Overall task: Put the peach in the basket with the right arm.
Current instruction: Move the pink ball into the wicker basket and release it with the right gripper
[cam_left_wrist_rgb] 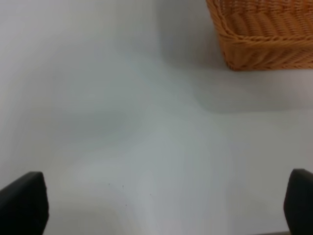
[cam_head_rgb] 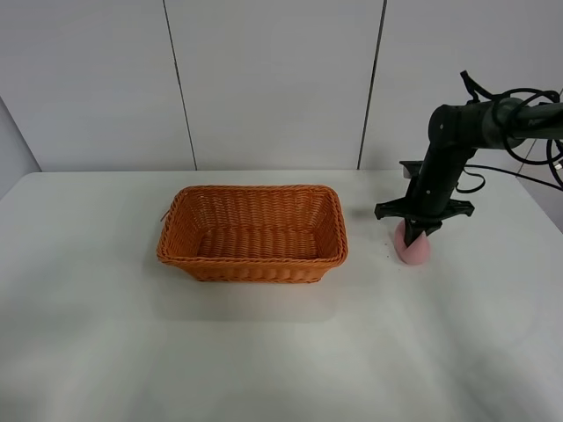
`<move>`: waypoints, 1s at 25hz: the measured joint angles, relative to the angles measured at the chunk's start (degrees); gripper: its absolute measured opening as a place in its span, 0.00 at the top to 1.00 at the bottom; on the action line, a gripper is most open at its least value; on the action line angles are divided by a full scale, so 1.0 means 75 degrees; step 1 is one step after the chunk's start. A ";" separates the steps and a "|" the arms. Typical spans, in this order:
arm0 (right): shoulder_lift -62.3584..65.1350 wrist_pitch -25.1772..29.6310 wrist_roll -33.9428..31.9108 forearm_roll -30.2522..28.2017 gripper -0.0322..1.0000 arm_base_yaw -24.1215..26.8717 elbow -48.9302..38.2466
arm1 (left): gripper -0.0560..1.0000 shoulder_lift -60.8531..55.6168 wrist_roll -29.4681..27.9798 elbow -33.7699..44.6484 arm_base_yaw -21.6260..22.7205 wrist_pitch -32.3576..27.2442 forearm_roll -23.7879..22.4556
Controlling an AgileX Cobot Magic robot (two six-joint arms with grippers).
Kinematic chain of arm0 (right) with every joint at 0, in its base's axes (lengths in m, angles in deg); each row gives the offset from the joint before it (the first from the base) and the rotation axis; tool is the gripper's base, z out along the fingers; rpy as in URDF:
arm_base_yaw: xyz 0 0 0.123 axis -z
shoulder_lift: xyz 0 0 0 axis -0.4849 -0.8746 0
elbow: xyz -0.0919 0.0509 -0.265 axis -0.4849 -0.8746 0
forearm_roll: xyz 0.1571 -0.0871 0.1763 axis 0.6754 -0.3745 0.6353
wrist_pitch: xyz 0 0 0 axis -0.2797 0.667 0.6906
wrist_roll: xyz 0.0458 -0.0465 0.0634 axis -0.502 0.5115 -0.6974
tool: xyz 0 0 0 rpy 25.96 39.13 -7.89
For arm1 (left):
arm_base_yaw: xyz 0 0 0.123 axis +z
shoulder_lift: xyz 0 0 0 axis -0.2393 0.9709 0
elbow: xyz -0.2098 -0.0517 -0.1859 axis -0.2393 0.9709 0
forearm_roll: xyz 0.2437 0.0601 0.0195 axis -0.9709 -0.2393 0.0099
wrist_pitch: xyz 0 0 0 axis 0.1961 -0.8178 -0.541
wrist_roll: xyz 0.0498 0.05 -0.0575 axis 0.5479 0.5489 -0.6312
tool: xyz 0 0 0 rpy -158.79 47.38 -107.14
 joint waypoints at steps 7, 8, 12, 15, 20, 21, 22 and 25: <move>0.0409 0.1148 0.0000 -0.0079 0.96 0.0000 0.1633 | 0.01 0.0000 0.0000 0.0000 0.0000 0.0000 0.0000; 0.0524 0.1225 0.0000 -0.0143 0.96 0.0000 0.1871 | 0.01 0.0000 0.0000 0.0000 0.0000 0.0000 0.0000; 0.0852 0.1261 -0.0031 -0.0361 0.96 0.0000 0.2602 | 0.01 0.0000 0.0000 0.0000 0.0000 0.0000 0.0000; 0.1027 0.1283 -0.0056 -0.0380 0.96 0.0000 0.2697 | 0.01 0.0000 0.0000 0.0000 0.0000 0.0000 0.0000; 0.1255 0.1344 -0.0063 -0.0459 0.96 -0.0200 0.2705 | 0.01 0.0000 0.0000 0.0000 0.0000 0.0000 0.0000; 0.1315 0.1344 -0.0063 -0.0414 0.96 -0.0314 0.2705 | 0.01 0.0000 0.0000 0.0000 0.0000 0.0000 0.0000; 0.1371 0.1344 -0.0063 -0.0459 0.96 -0.0457 0.2705 | 0.01 0.0000 0.0000 0.0000 0.0000 0.0000 0.0000; 0.1480 0.1349 -0.0063 -0.0459 0.96 -0.1013 0.2705 | 0.01 0.0000 0.0000 0.0000 0.0000 0.0000 0.0000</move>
